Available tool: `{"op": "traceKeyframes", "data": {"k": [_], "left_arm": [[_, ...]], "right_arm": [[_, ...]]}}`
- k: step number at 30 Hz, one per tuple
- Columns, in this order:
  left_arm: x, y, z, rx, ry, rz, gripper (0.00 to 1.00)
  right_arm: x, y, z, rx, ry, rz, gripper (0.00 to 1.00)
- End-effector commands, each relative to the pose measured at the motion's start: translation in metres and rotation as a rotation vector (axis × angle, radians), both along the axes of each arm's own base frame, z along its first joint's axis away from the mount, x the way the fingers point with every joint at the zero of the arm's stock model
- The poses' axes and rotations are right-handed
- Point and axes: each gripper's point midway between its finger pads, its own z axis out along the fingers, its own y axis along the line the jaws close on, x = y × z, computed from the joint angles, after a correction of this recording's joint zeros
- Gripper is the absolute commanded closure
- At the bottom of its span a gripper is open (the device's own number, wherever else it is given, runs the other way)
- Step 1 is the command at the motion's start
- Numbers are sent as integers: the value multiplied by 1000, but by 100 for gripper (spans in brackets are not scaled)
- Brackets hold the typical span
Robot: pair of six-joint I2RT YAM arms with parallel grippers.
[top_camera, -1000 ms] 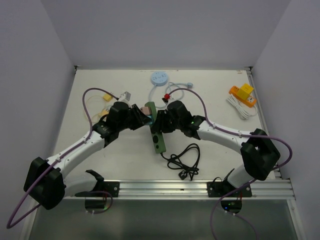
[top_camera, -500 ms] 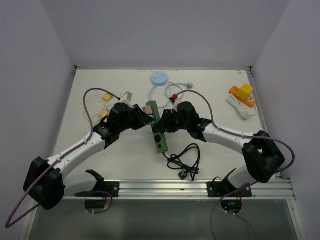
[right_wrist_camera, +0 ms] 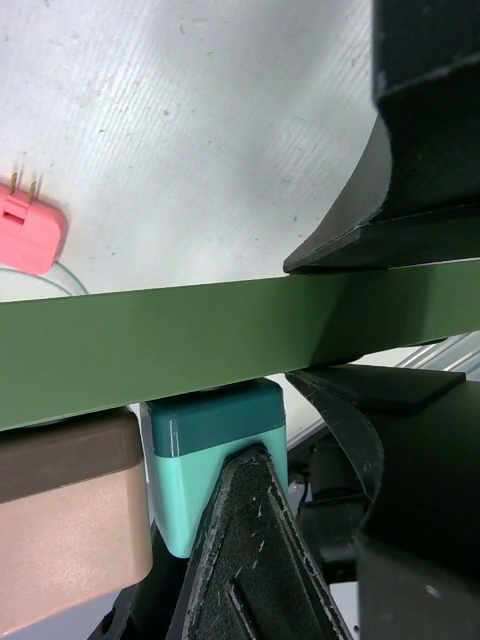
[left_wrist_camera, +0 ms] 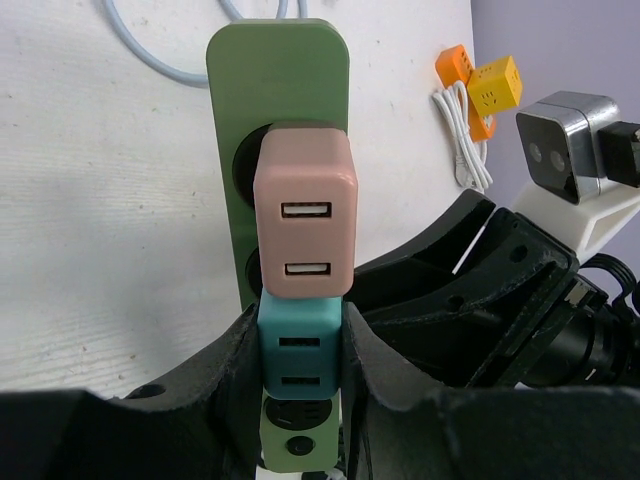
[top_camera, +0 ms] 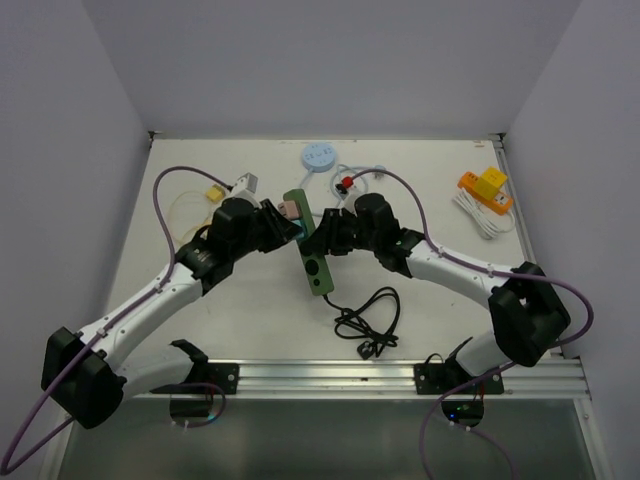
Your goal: Pull the plug off the socket
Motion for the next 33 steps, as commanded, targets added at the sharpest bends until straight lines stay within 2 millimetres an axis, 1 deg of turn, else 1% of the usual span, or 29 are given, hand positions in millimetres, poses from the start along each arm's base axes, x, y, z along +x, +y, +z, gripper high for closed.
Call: {"op": "traceKeyframes", "data": {"k": [1, 3, 4, 5, 10, 12, 13, 14, 16, 17, 18, 19, 20, 21, 22, 23, 25, 26, 28, 29, 31, 32, 33], "left_arm": [[4, 36, 55, 57, -127, 115, 100], [5, 38, 65, 55, -143, 126, 100], [3, 39, 64, 64, -136, 128, 100], [5, 40, 69, 63, -141, 134, 100], [4, 40, 73, 70, -125, 131, 100], [5, 36, 74, 66, -120, 115, 100], [7, 32, 68, 71, -104, 103, 100], [6, 25, 66, 59, -89, 76, 100], [11, 15, 59, 44, -71, 49, 100], [9, 9, 57, 30, -62, 30, 100], [10, 6, 58, 25, -62, 23, 100], [12, 1, 58, 17, -64, 14, 100], [14, -2, 64, 10, -77, 10, 100], [15, -3, 67, 10, -82, 10, 100], [17, -5, 69, 12, -83, 9, 100], [19, -5, 77, 9, -98, 10, 100], [20, -5, 83, 7, -108, 14, 100], [21, -6, 87, 6, -114, 13, 100], [19, -5, 91, 5, -119, 9, 100], [18, -5, 95, 1, -124, 9, 100], [16, -2, 100, 6, -134, 10, 100], [17, 0, 106, 7, -149, 17, 100], [16, 0, 107, 9, -152, 13, 100]], "right_arm": [[55, -111, -70, -348, 77, -438, 100], [56, -113, -71, -361, 84, -452, 100], [55, -116, -76, -382, 95, -464, 100], [56, -116, -77, -386, 103, -467, 100], [58, -113, -77, -378, 105, -466, 100], [61, -109, -75, -367, 112, -468, 100], [63, -106, -73, -355, 112, -463, 100], [68, -100, -65, -339, 104, -462, 100], [71, -91, -66, -348, 103, -452, 100], [76, -83, -57, -341, 86, -446, 100], [75, -77, -64, -366, 87, -436, 100], [75, -75, -65, -381, 89, -434, 100], [78, -72, -64, -381, 89, -438, 100], [77, -72, -68, -389, 96, -444, 100], [77, -74, -76, -403, 110, -455, 100], [77, -75, -81, -412, 119, -464, 100], [79, -80, -91, -438, 135, -484, 100], [82, -78, -90, -442, 130, -486, 100], [87, -77, -96, -453, 131, -482, 100], [91, -73, -93, -442, 127, -478, 100], [96, -71, -92, -445, 126, -480, 100], [103, -67, -92, -446, 127, -485, 100], [105, -66, -93, -450, 132, -489, 100]]}}
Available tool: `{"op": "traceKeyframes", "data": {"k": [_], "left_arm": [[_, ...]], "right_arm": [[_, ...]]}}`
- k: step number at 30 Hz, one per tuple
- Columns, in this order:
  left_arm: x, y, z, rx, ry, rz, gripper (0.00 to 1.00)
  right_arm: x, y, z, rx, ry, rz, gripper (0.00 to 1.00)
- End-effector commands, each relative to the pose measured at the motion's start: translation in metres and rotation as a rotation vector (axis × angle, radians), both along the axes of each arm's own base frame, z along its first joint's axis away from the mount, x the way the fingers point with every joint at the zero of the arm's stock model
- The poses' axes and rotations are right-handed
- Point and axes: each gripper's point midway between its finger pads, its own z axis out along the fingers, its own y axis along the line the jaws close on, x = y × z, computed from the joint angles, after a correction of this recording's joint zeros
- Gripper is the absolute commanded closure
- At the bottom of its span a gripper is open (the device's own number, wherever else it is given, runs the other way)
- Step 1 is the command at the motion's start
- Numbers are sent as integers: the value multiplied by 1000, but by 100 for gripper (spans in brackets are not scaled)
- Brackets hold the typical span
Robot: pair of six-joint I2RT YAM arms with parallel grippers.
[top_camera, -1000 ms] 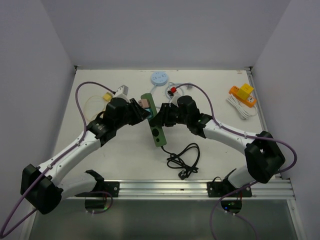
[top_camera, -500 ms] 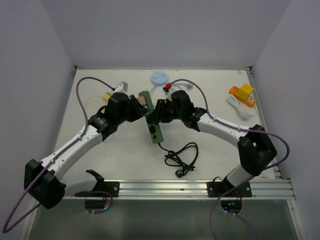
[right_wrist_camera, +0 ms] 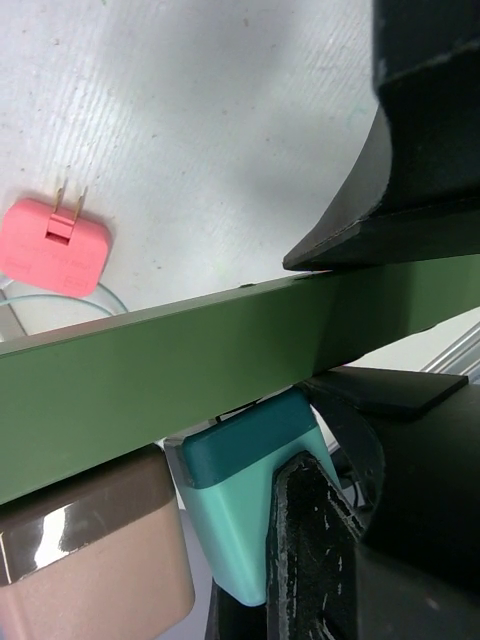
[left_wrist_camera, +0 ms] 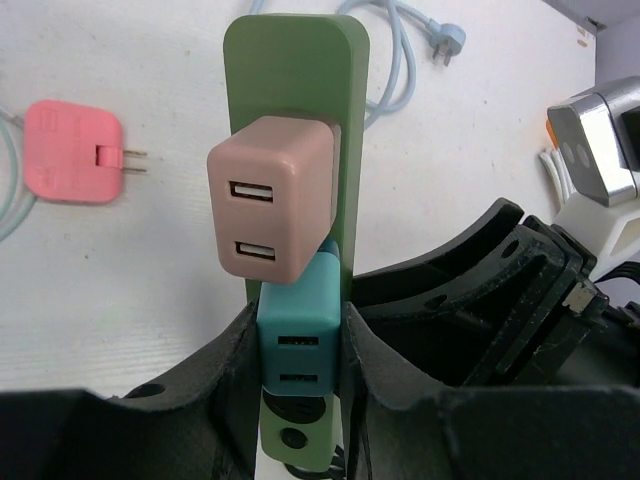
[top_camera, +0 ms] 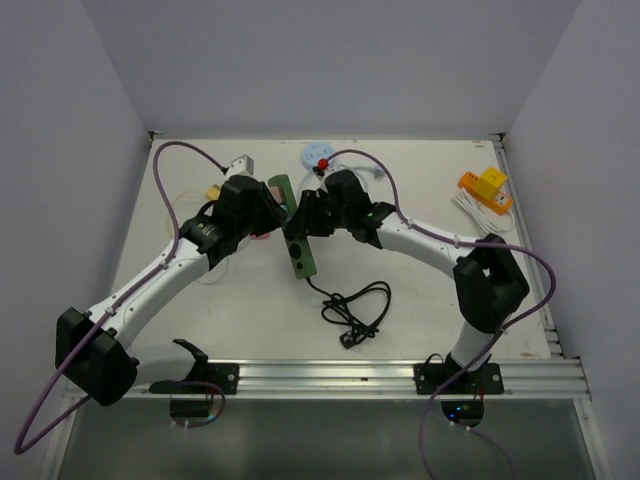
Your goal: Pull the plug off the socket
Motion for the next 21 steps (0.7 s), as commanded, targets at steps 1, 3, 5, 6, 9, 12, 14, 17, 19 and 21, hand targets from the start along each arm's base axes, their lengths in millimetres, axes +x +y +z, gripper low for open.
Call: {"op": "traceKeyframes", "data": {"k": [1, 3, 5, 6, 9, 12, 14, 17, 19, 21], "left_arm": [[-14, -22, 106, -180, -201, -106, 100], [-15, -24, 107, -181, -204, -120, 100], [-18, -27, 106, -191, -200, -142, 100], [-18, -27, 107, -195, -206, -144, 100], [-24, -33, 111, -220, -217, -184, 100], [-25, -25, 120, -209, -237, -161, 100], [-27, -22, 128, -209, -244, -156, 100], [-30, -21, 134, -214, -243, -156, 100], [-27, -16, 131, -190, -238, -129, 100], [-24, -8, 125, -158, -228, -99, 100]], "right_arm": [[65, -100, -85, -383, 54, -441, 100], [76, -90, -83, -359, 51, -436, 100], [85, -84, -84, -357, 61, -438, 100], [89, -82, -83, -354, 62, -441, 100], [101, -85, -84, -351, 72, -458, 100], [113, -91, -81, -349, 71, -480, 100], [119, -91, -83, -357, 63, -478, 100], [126, -82, -81, -327, 32, -442, 100], [130, -76, -68, -276, -8, -425, 100], [126, -75, -65, -252, -10, -398, 100]]}}
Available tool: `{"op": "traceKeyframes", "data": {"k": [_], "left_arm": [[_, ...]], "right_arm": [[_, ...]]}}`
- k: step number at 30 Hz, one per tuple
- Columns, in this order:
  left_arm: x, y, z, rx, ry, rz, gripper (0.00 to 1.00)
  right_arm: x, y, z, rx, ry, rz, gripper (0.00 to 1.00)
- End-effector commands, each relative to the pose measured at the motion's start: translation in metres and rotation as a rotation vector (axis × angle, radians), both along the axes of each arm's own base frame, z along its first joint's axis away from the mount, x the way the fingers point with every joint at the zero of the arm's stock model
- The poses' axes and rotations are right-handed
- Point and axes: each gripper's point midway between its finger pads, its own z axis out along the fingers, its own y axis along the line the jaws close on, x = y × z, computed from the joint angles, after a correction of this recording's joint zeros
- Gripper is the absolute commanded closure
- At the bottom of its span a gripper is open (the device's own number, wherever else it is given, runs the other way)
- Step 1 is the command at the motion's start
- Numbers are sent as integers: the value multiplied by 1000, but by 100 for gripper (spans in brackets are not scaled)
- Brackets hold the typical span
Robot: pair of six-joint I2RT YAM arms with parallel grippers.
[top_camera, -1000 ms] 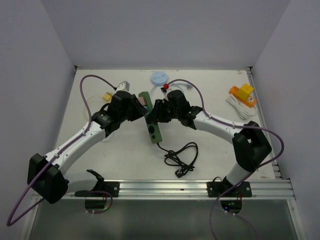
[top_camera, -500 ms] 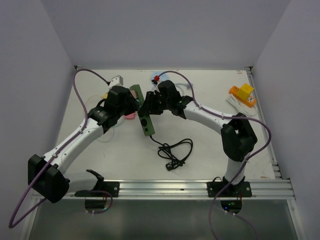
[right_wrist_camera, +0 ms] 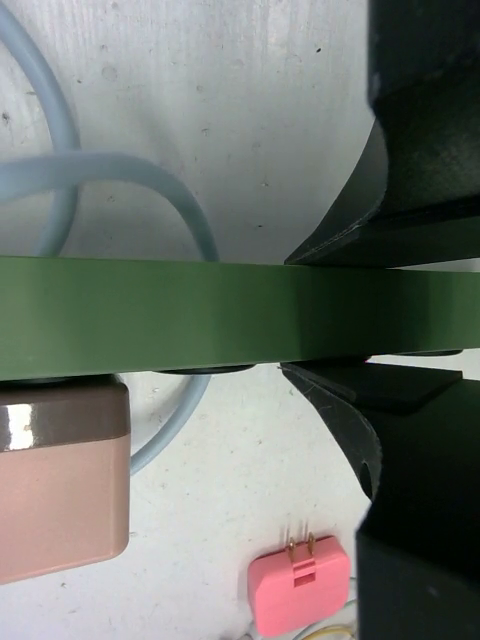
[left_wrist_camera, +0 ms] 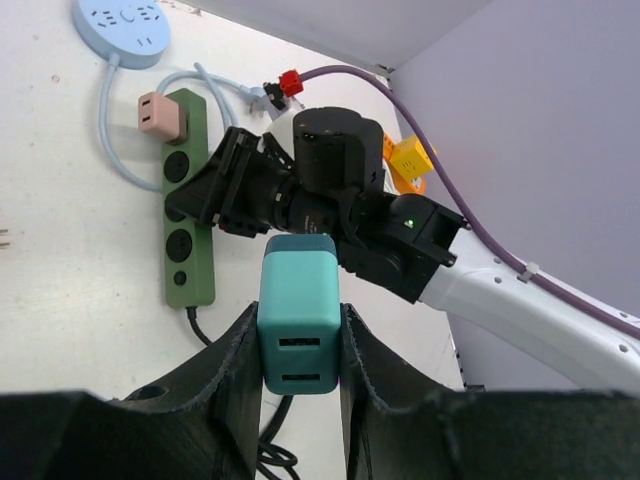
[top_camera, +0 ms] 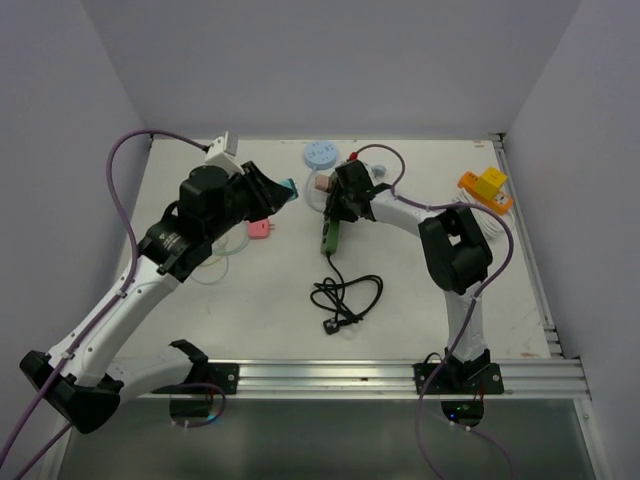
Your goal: Pull the plug off the socket
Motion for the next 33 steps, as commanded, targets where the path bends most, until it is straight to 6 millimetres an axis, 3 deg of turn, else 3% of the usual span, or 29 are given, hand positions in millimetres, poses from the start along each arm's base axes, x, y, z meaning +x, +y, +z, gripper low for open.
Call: {"op": "traceKeyframes", "data": {"k": [1, 4, 6, 7, 8, 9, 10, 12, 14, 15, 16, 18, 21, 27, 33], "left_arm": [[6, 12, -10, 38, 25, 44, 100], [16, 28, -30, 69, 52, 71, 100], [20, 29, -39, 51, 65, 27, 100], [28, 44, -57, 64, 93, 56, 100], [29, 46, -63, 61, 100, 45, 100], [35, 50, -67, 65, 91, 55, 100], [40, 58, -83, 92, 114, 72, 100], [47, 62, -97, 114, 130, 77, 100], [52, 68, -122, 130, 186, 68, 100], [57, 71, -126, 126, 185, 71, 100], [61, 81, -143, 141, 216, 94, 100], [73, 95, -156, 142, 219, 132, 100], [83, 110, -184, 151, 257, 159, 100], [97, 130, -237, 157, 349, 199, 99], [103, 149, -267, 181, 412, 257, 81]], "right_arm": [[7, 9, 49, 52, -147, 31, 100], [1, 8, 63, 94, -172, 74, 100], [-4, 10, 86, 133, -210, 120, 100], [-8, 12, 92, 146, -221, 142, 100], [-12, 10, 95, 143, -229, 166, 100], [-18, 14, 111, 174, -248, 196, 100], [-24, 14, 113, 184, -249, 211, 100], [-35, 15, 132, 215, -281, 257, 100], [-49, 13, 131, 230, -272, 287, 100], [-55, 12, 146, 246, -304, 302, 100], [-65, 10, 138, 250, -284, 318, 100], [-74, 6, 140, 249, -292, 334, 100], [-96, -3, 136, 247, -286, 367, 100], [-122, -10, 130, 271, -287, 405, 100], [-138, -16, 122, 262, -270, 432, 100]]}}
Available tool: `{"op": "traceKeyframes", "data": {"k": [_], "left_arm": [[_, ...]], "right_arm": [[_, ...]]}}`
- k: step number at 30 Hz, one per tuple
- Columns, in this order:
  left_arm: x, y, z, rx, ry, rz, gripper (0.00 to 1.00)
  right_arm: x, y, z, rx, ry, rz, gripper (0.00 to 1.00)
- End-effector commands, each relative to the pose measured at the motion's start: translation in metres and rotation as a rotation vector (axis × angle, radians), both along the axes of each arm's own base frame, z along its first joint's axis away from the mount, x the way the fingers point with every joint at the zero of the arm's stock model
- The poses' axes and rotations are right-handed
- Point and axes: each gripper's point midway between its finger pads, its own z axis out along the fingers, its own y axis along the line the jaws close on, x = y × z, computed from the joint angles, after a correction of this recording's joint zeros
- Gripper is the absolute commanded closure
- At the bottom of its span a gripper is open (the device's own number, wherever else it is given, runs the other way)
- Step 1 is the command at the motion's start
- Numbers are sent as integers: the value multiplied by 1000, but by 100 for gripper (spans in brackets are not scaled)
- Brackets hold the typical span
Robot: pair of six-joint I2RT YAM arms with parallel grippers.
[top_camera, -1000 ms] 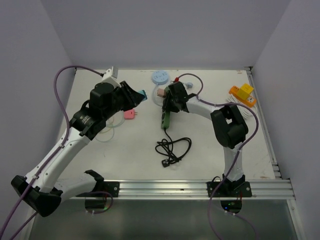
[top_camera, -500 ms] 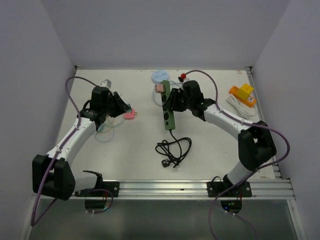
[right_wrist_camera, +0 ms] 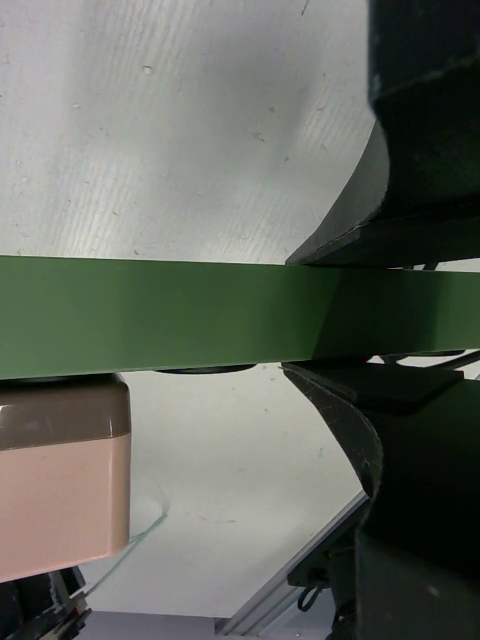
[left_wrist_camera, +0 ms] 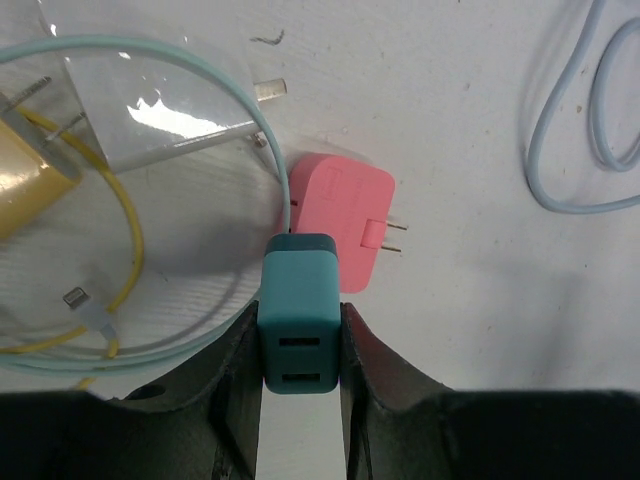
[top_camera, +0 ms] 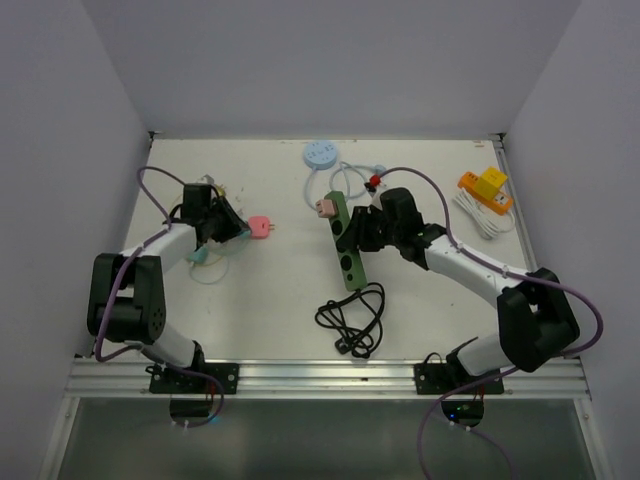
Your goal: Pull the plug off the socket
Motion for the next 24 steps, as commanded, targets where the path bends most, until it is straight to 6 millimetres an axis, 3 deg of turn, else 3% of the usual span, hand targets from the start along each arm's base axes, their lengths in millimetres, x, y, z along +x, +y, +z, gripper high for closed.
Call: {"op": "traceKeyframes", "data": {"k": [1, 4, 5, 8, 13, 15, 24], "left_arm": [[19, 10, 6, 16, -80, 14, 77], [17, 15, 6, 16, -64, 21, 66], [15, 15, 8, 16, -64, 21, 57], [9, 17, 22, 28, -94, 21, 42], [-2, 25, 59, 84, -160, 21, 18], [-7, 26, 78, 89, -193, 23, 1], [-31, 17, 149, 67, -349, -35, 2]], "right_arm": [[1, 8, 38, 71, -126, 59, 100], [-2, 7, 37, 67, -124, 68, 100], [-3, 7, 36, 66, -121, 70, 100], [-4, 8, 35, 68, -121, 78, 100], [-4, 9, 35, 68, -118, 88, 100], [-4, 10, 36, 70, -119, 93, 100], [-7, 13, 41, 51, -136, 116, 100]]}}
